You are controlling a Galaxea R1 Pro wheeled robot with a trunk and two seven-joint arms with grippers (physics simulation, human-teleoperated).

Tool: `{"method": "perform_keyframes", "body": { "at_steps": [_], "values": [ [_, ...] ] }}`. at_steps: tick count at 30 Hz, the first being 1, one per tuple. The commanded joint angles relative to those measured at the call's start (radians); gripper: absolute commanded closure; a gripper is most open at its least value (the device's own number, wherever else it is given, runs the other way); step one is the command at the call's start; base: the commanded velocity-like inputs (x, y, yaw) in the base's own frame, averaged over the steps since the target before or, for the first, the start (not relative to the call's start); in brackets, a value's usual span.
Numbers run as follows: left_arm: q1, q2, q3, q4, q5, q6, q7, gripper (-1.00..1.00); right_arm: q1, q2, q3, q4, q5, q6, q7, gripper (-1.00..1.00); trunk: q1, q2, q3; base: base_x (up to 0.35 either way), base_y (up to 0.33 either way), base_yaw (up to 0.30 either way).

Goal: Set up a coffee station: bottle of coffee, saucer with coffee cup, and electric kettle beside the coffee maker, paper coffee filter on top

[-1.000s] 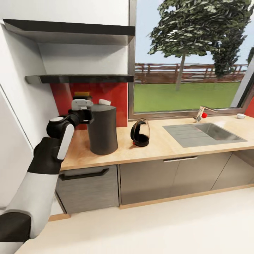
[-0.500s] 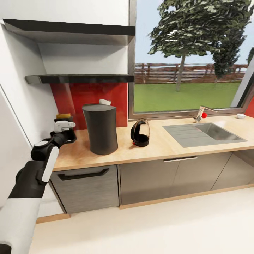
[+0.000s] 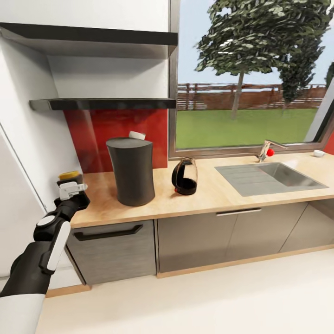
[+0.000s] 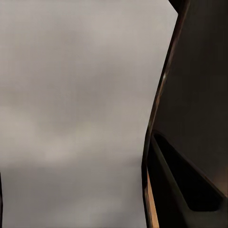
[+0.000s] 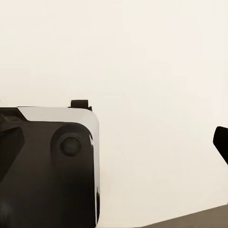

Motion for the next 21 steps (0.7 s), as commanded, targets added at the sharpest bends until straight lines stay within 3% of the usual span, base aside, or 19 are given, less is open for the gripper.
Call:
{"method": "perform_keyframes", "body": {
  "at_steps": [1, 5, 10, 16, 21],
  "values": [
    [0.001, 0.0, -0.001, -0.001, 0.007, 0.004, 0.006, 1.0, -0.001, 0.0, 0.008, 0.0, -0.009, -0.002, -0.002, -1.0, 0.001, -0.002, -0.002, 0.321, 0.0, 0.0],
    [0.003, -0.001, -0.003, -0.001, 0.008, 0.004, 0.006, 1.0, 0.0, 0.0, 0.008, 0.0, -0.009, -0.002, -0.002, -1.0, 0.001, -0.002, -0.002, 0.332, 0.0, 0.0],
    [0.02, -0.005, -0.002, -0.001, -0.025, 0.003, 0.007, 1.0, -0.001, 0.0, 0.008, 0.0, -0.009, -0.002, -0.002, -1.0, 0.001, -0.002, -0.002, 0.336, 0.0, 0.0],
    [0.031, -0.008, -0.002, 0.0, -0.033, 0.002, 0.008, 1.0, -0.001, 0.0, 0.008, 0.0, -0.009, -0.002, -0.003, -1.0, 0.001, -0.002, -0.002, 0.324, 0.0, 0.0],
    [0.051, -0.007, -0.002, 0.001, -0.035, -0.001, 0.008, 1.0, -0.001, 0.0, 0.008, 0.0, -0.01, -0.002, -0.003, -1.0, 0.001, -0.002, -0.002, 0.071, 0.0, 0.0]
  ]
}}
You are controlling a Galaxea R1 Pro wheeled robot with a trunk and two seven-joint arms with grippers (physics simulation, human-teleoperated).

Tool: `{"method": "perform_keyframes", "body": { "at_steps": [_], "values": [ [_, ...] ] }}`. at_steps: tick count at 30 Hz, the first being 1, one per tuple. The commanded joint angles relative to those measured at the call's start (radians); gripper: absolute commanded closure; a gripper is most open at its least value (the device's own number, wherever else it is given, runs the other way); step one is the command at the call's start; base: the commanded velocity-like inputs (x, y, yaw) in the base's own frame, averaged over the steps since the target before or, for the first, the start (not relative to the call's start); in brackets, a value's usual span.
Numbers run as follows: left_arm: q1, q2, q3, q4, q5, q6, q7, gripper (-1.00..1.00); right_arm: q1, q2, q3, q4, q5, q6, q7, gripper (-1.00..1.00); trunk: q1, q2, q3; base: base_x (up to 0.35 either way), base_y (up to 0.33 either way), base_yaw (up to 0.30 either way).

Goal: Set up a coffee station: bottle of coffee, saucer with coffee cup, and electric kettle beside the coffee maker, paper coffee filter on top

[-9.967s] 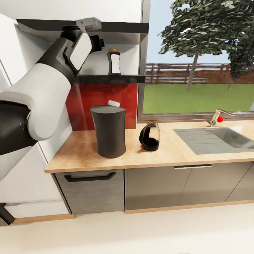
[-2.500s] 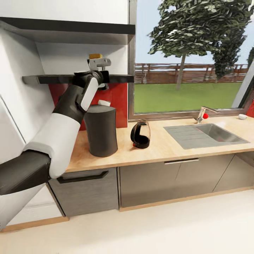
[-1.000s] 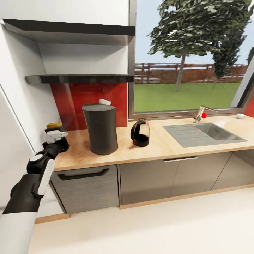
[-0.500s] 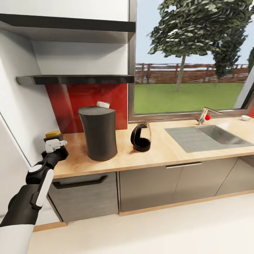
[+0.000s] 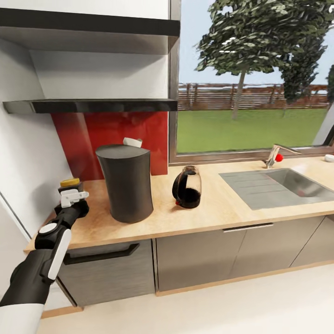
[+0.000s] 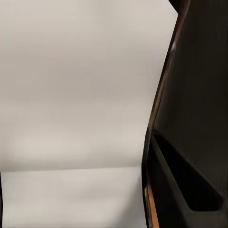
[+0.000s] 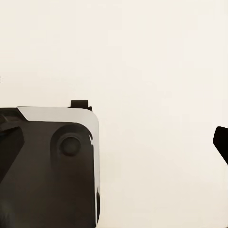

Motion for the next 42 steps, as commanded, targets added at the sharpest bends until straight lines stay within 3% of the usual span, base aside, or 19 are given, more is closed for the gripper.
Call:
{"method": "perform_keyframes", "body": {
  "at_steps": [1, 10, 26, 42],
  "values": [
    [0.001, 0.001, -0.001, 0.002, 0.008, 0.004, 0.005, 1.0, -0.001, 0.0, 0.009, 0.0, -0.009, -0.002, -0.003, -1.0, 0.001, -0.002, -0.002, 0.007, 0.0, 0.0],
    [0.023, -0.001, -0.001, 0.024, 0.009, -0.085, 0.0, 1.0, 0.0, 0.0, 0.009, 0.0, -0.009, -0.002, -0.002, -1.0, 0.001, -0.002, -0.002, 0.148, 0.0, -0.006],
    [0.023, 0.0, -0.001, 0.047, 0.008, -0.094, 0.0, 1.0, 0.0, 0.0, 0.009, 0.0, -0.009, -0.001, -0.004, -1.0, 0.001, -0.002, -0.002, 0.165, 0.0, -0.065],
    [0.058, 0.012, 0.011, 0.045, 0.005, -0.094, 0.003, 1.0, -0.001, 0.0, 0.009, 0.0, -0.009, -0.001, -0.004, -1.0, 0.001, -0.002, -0.002, 0.072, 0.0, 0.0]
  ]
}}
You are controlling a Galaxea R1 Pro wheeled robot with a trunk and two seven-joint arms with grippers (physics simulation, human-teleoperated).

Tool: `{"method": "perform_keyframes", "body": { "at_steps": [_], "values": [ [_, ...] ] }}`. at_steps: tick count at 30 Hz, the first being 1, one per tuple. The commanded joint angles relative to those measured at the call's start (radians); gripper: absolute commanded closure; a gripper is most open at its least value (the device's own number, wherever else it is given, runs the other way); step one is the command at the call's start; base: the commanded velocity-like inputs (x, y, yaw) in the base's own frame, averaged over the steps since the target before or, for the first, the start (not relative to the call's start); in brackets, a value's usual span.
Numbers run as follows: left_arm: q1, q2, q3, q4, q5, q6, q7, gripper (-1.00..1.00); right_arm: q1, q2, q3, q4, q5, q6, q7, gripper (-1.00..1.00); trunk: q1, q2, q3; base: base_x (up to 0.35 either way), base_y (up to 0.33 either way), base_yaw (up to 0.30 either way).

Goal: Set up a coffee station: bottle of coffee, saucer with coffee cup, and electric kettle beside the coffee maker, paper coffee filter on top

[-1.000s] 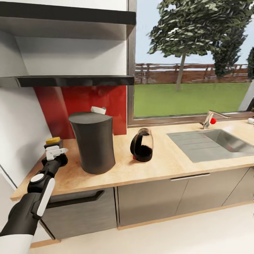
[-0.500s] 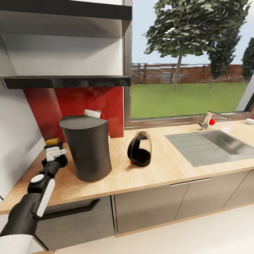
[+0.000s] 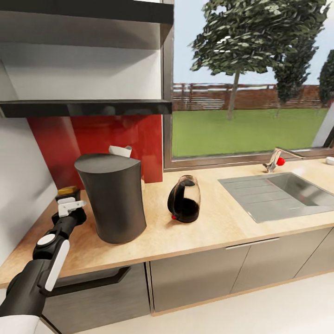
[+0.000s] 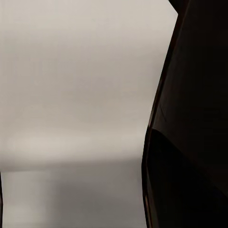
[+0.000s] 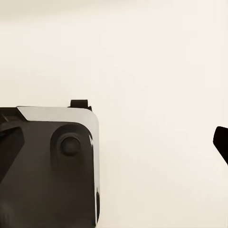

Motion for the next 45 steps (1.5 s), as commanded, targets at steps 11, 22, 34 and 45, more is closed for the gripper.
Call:
{"method": "perform_keyframes", "body": {
  "at_steps": [11, 22, 34, 45],
  "values": [
    [0.0, 0.0, -0.005, 0.0, 0.004, -0.059, 0.004, 1.0, -0.001, 0.0, 0.008, 0.0, -0.01, -0.002, -0.002, -1.0, 0.043, -0.079, -0.048, 0.0, 0.0, 0.0],
    [0.0, -0.003, -0.008, 0.001, -0.039, -0.064, 0.002, 1.0, -0.001, 0.0, 0.008, 0.0, -0.01, -0.002, -0.002, -1.0, 0.077, -0.142, -0.093, 0.0, 0.0, 0.0],
    [0.017, 0.013, 0.009, 0.019, -0.05, -0.081, -0.013, 1.0, -0.001, 0.017, 0.014, -0.017, -0.001, -0.018, -0.003, -1.0, 0.093, -0.17, -0.106, 0.0, 0.0, 0.0],
    [0.08, -0.01, -0.008, 0.058, -0.043, -0.043, 0.014, 1.0, -0.001, 0.032, 0.015, -0.028, -0.001, -0.049, -0.002, -1.0, 0.093, -0.17, -0.106, 0.0, 0.0, 0.0]
  ]
}}
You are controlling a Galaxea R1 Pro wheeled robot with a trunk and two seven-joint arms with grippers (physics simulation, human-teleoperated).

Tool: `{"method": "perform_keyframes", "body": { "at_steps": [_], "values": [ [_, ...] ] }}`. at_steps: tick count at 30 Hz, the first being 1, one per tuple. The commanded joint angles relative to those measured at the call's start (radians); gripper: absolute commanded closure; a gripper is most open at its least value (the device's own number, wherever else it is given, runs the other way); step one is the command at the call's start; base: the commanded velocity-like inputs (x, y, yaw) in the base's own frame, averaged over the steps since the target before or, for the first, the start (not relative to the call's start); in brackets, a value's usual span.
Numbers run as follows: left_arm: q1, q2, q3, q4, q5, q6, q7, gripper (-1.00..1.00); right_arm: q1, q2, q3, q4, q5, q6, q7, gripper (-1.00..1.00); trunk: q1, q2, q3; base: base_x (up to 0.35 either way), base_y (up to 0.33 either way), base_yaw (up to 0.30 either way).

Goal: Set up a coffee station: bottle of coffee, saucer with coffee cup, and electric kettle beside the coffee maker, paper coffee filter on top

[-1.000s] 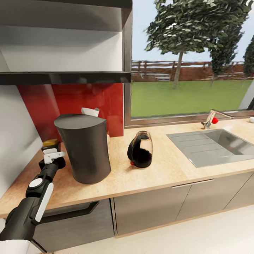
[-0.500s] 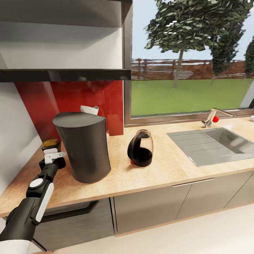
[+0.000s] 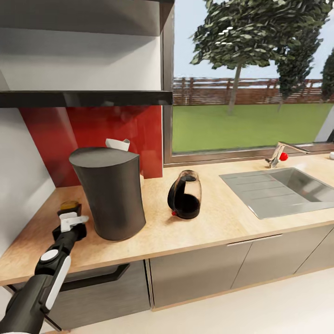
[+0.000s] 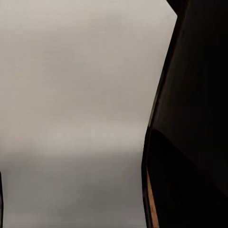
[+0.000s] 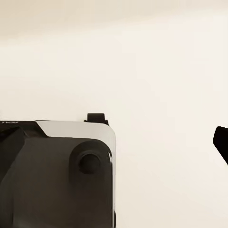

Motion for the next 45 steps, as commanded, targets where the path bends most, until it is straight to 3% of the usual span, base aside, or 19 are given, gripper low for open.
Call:
{"method": "perform_keyframes", "body": {
  "at_steps": [1, 10, 17, 18, 19, 23, 28, 40, 45],
  "values": [
    [0.005, 0.001, -0.002, -0.002, 0.008, 0.004, 0.012, 1.0, 0.0, 0.0, 0.008, 0.0, -0.008, -0.002, -0.003, -1.0, 0.0, -0.002, -0.002, 0.0, 0.0, 0.0],
    [0.037, 0.008, 0.036, 0.0, 0.007, -0.014, 0.021, 1.0, 0.0, 0.0, 0.009, 0.0, -0.009, -0.003, -0.003, -1.0, 0.0, -0.002, -0.002, 0.0, 0.0, 0.0],
    [0.039, 0.047, 0.038, 0.009, 0.008, -0.055, -0.009, 1.0, 0.0, 0.0, 0.01, 0.0, -0.009, -0.003, -0.003, -1.0, 0.0, -0.002, -0.002, 0.0, 0.0, 0.0],
    [0.04, 0.076, 0.041, 0.009, 0.008, -0.097, -0.156, 1.0, 0.0, 0.0, 0.01, 0.0, -0.009, -0.003, -0.003, -1.0, 0.0, -0.002, -0.002, 0.0, 0.0, 0.0],
    [0.041, 0.081, 0.046, 0.01, 0.008, -0.098, -0.189, 1.0, 0.0, 0.0, 0.01, 0.0, -0.009, -0.003, -0.003, -1.0, 0.0, -0.002, -0.002, 0.0, 0.0, 0.0],
    [0.042, 0.091, 0.086, 0.01, 0.008, -0.1, -0.279, 1.0, 0.0, 0.001, 0.01, 0.0, -0.009, -0.003, -0.003, -1.0, 0.0, -0.002, -0.002, 0.0, 0.0, 0.0],
    [0.043, 0.094, 0.101, 0.01, 0.007, -0.101, -0.369, 1.0, 0.0, 0.001, 0.01, 0.0, -0.009, -0.003, -0.003, -1.0, 0.0, -0.002, -0.002, 0.0, 0.0, 0.0],
    [0.043, 0.094, 0.102, 0.017, 0.008, -0.105, -0.391, 1.0, 0.0, 0.001, 0.01, 0.0, -0.009, -0.003, -0.003, -1.0, 0.0, -0.002, -0.002, 0.0, 0.0, 0.0],
    [0.044, 0.093, 0.102, 0.057, 0.009, -0.162, -0.387, 1.0, 0.0, 0.001, 0.01, 0.0, -0.009, -0.003, -0.003, -1.0, 0.0, -0.002, -0.002, 0.0, 0.0, 0.0]
  ]
}}
